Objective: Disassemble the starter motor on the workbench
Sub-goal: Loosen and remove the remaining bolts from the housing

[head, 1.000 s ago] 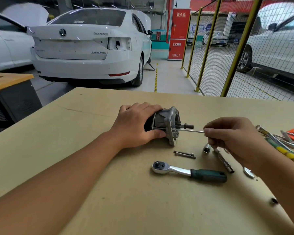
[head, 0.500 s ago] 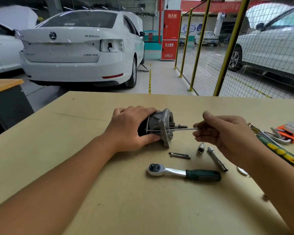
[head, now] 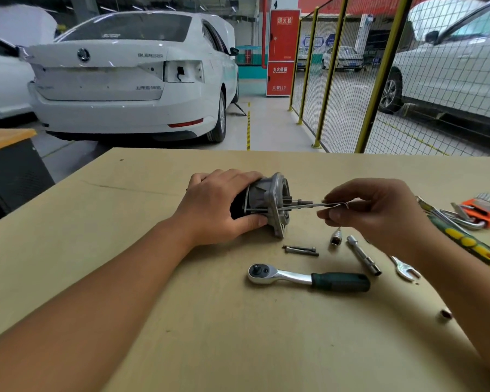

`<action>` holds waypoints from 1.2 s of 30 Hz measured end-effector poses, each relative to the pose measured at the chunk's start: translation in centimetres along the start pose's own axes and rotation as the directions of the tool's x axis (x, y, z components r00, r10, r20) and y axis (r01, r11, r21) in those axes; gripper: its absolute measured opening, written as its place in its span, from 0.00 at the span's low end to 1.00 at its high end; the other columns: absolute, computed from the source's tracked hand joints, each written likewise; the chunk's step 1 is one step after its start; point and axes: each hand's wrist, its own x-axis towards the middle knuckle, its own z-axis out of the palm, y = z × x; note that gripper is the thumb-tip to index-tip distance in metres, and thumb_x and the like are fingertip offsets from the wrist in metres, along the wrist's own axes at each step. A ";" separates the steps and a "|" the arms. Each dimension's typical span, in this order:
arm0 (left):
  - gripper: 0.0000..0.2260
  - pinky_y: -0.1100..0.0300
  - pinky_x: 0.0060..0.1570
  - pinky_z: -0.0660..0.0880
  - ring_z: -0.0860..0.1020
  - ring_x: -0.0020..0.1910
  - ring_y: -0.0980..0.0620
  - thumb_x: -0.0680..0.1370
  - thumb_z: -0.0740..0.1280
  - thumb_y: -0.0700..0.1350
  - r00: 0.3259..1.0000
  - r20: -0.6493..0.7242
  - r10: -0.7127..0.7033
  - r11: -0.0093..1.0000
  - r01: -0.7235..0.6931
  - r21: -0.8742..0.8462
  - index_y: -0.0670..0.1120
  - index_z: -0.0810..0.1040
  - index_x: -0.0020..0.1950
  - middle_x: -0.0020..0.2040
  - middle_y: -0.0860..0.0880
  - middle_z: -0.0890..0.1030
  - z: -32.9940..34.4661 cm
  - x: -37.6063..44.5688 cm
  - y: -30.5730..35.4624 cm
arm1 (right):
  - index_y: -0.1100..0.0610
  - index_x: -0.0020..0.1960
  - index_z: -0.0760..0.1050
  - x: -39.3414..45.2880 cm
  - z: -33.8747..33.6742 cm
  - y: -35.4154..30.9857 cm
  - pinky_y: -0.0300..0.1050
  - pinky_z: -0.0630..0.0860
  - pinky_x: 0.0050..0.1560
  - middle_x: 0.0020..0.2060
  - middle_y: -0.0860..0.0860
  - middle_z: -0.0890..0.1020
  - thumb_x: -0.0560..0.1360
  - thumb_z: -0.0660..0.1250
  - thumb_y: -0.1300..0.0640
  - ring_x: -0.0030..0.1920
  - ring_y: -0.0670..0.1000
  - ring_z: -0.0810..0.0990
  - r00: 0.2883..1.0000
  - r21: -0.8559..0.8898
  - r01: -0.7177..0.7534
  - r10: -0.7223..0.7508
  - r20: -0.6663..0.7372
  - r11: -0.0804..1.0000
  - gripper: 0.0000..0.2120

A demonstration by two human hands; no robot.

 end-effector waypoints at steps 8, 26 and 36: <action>0.32 0.44 0.66 0.65 0.74 0.67 0.53 0.73 0.67 0.70 0.988 -0.132 0.085 0.992 -0.096 -0.080 0.57 0.75 0.73 0.69 0.58 0.76 0.3 -0.1 0.5 | 0.50 0.45 0.83 0.2 0.6 0.5 0.39 0.82 0.36 0.35 0.41 0.85 0.72 0.74 0.71 0.34 0.41 0.85 0.953 -0.380 0.259 -0.299 -0.047 0.888 0.15; 0.05 0.37 0.61 0.70 0.74 0.69 0.41 0.78 0.74 0.48 0.955 -0.213 0.207 0.976 -0.215 -0.015 0.47 0.86 0.49 0.69 0.48 0.79 0.9 0.5 6.5 | 0.55 0.51 0.82 0.3 -0.7 -1.9 0.43 0.70 0.24 0.37 0.56 0.86 0.69 0.68 0.36 0.25 0.54 0.75 0.929 -0.072 -0.362 0.366 0.051 0.929 0.24; 0.04 0.39 0.59 0.71 0.76 0.66 0.41 0.76 0.75 0.46 0.939 -0.259 0.226 0.974 -0.226 0.029 0.46 0.87 0.45 0.67 0.48 0.80 1.0 0.4 6.7 | 0.57 0.27 0.78 0.7 -2.0 -2.3 0.34 0.60 0.21 0.29 0.59 0.74 0.73 0.69 0.36 0.19 0.48 0.62 0.677 -0.033 -0.717 0.707 0.203 0.696 0.27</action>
